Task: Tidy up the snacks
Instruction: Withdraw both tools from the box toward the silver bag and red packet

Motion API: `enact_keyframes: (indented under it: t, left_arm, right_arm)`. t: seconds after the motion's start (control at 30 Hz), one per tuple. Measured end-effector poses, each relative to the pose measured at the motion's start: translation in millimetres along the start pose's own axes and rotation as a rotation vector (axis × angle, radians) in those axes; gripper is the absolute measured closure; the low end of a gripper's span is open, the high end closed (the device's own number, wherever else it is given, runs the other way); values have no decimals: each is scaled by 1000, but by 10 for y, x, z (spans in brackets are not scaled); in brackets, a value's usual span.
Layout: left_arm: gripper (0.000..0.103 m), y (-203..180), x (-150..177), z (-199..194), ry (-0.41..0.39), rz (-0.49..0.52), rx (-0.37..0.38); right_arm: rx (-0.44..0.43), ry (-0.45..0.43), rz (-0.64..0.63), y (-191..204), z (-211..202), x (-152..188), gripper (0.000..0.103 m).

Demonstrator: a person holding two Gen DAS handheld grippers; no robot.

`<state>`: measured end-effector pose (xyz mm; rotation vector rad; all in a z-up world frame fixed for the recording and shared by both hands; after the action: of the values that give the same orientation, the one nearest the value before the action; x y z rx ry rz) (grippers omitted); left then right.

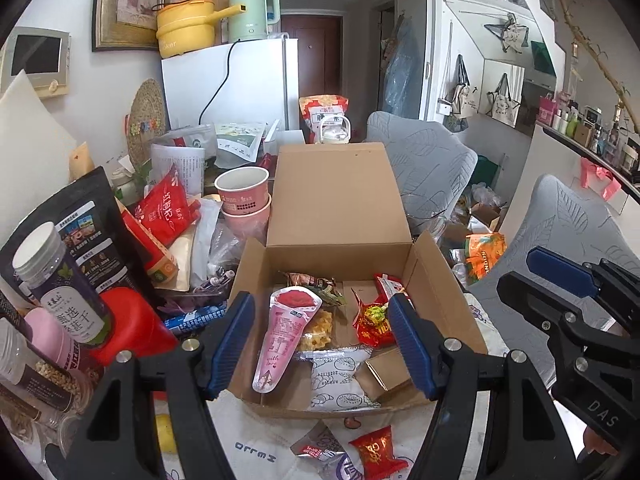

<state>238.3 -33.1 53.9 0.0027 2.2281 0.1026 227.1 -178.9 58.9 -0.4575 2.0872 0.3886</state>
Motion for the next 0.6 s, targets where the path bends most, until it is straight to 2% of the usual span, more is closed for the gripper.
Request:
enact_keyframes:
  t: [0.4,0.6]
  left_arm:
    - [34,84,249,-615,-64,3,30]
    - [34,106,430,-825,-70,9,53]
  right_arm:
    - [7,-35,-10,331,-540,234,62]
    - [3,-44,-10,492,-720,374,62]
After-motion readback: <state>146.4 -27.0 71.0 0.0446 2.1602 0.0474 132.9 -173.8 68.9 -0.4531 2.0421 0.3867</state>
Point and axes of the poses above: each gripper's, at about its wrist camera, not at the fingertips, and z roughly the way its jaws point, y to its left, x to its underside, the point moved 3 cm from there along z, roughly the way its jaws point, and after that the axes turned 8 degrees about -x, right-handed, at the moved point
